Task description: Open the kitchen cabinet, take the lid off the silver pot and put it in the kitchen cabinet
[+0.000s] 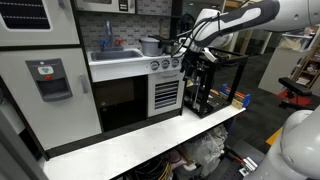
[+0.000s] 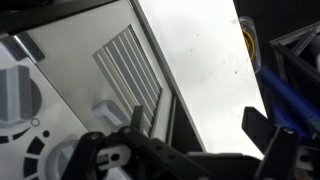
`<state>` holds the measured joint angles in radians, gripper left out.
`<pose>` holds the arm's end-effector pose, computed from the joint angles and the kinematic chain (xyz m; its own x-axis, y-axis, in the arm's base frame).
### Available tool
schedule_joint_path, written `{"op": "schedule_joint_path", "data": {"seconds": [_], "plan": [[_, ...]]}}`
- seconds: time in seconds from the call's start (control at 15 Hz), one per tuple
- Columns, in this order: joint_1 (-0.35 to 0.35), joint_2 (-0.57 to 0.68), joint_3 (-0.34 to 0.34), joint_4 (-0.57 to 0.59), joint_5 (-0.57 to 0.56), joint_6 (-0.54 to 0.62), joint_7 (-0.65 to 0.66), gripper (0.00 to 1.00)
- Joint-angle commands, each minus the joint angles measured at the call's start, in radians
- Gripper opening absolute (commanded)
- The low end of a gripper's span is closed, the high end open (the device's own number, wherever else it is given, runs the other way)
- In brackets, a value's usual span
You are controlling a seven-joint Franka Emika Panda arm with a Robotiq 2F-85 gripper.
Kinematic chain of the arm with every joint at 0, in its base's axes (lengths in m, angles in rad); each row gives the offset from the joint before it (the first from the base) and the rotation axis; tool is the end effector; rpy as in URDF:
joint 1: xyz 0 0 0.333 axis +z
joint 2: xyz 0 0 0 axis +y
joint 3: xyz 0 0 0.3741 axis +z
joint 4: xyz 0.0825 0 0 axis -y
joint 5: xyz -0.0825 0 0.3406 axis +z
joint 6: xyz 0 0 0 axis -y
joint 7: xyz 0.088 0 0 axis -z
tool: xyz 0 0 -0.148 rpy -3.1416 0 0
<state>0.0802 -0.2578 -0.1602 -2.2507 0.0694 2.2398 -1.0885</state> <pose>0.4495 -0.0374 0.5282 0.5378 0.8184 0.2023 0.8056 -0.5696 0.1628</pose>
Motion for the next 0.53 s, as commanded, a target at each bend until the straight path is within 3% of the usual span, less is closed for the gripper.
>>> {"op": "schedule_joint_path", "data": {"seconds": [0.0,0.47], "plan": [[-0.008,0.056,0.004,-0.035,-0.005,0.049,-0.181,1.0],[-0.019,0.103,0.056,-0.081,-0.109,0.159,-0.337,1.0]]}}
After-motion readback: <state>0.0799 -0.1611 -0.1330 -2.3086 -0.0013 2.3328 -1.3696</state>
